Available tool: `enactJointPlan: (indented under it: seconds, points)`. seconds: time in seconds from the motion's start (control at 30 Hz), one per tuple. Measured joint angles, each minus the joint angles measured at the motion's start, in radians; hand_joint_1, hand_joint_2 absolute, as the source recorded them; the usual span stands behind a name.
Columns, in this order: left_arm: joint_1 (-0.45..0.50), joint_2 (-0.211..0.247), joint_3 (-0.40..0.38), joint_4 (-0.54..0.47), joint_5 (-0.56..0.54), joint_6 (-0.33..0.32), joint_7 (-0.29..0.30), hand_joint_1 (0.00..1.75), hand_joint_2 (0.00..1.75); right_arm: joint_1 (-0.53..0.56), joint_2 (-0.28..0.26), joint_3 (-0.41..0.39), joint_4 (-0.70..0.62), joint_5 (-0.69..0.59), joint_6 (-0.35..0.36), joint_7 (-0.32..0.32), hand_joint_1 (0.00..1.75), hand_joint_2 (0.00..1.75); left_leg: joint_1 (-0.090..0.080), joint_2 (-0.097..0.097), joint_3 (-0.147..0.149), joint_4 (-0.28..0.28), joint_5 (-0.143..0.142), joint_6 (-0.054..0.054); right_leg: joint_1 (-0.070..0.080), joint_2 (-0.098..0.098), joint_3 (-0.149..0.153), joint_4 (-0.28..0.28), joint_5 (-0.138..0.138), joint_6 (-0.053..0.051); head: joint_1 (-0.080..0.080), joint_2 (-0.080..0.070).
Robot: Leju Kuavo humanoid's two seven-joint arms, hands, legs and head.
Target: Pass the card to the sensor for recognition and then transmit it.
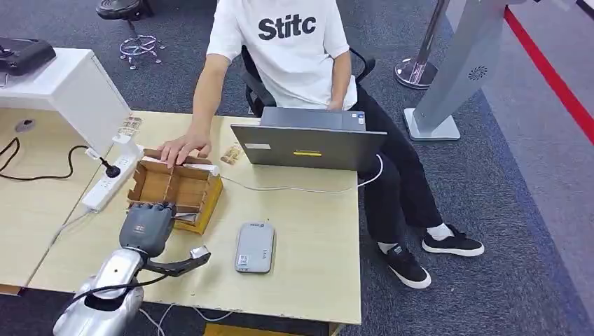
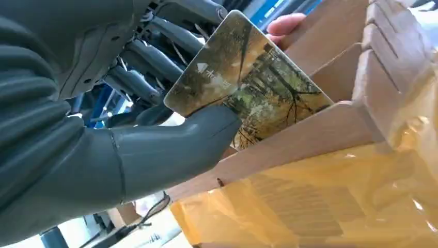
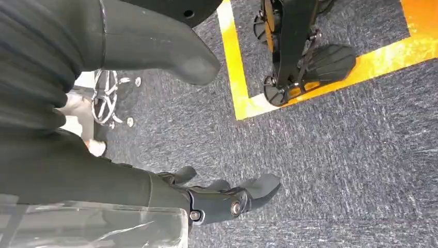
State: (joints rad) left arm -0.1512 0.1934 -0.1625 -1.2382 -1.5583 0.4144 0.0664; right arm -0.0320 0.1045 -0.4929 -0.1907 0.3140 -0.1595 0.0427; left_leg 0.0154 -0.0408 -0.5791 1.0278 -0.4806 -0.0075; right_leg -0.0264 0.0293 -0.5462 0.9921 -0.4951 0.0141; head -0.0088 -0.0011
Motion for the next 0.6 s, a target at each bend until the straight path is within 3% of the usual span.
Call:
enactJointPlan:
  seconds: [0.1, 0.17, 0.33, 0.6]
  points:
    - [-0.005, -0.014, 0.031, 0.007, 0.003, 0.121, 0.046, 1.75, 1.75, 0.000, 0.000, -0.005, 0.000, 0.011, -0.002, 0.005, 0.00, 1.75, 0.000, 0.000, 0.000, 0.000, 0.000, 0.000, 0.000, 0.000, 0.000, 0.000, 0.000, 0.000, 0.000, 0.000]
    - [-0.015, -0.021, 0.061, -0.001, 0.018, 0.164, 0.052, 1.75, 1.75, -0.001, 0.000, -0.006, 0.000, 0.013, -0.002, 0.005, 0.00, 1.75, 0.000, 0.000, 0.000, 0.000, 0.000, 0.000, 0.000, 0.000, 0.000, 0.000, 0.000, 0.000, 0.000, 0.000]
    - [-0.063, -0.030, 0.128, -0.065, 0.056, 0.165, 0.025, 1.75, 1.75, -0.001, 0.000, -0.006, 0.000, 0.028, -0.001, -0.002, 0.00, 1.75, 0.000, 0.000, 0.000, 0.000, 0.001, 0.000, 0.000, 0.000, 0.000, 0.000, 0.000, 0.000, 0.000, 0.000]
    - [-0.081, -0.038, 0.159, -0.110, 0.058, 0.162, 0.021, 1.75, 1.75, -0.001, 0.000, -0.007, 0.000, 0.029, -0.001, -0.003, 0.00, 1.75, 0.000, 0.000, 0.000, 0.000, 0.001, 0.000, 0.000, 0.000, 0.000, 0.000, 0.000, 0.000, 0.000, 0.000]
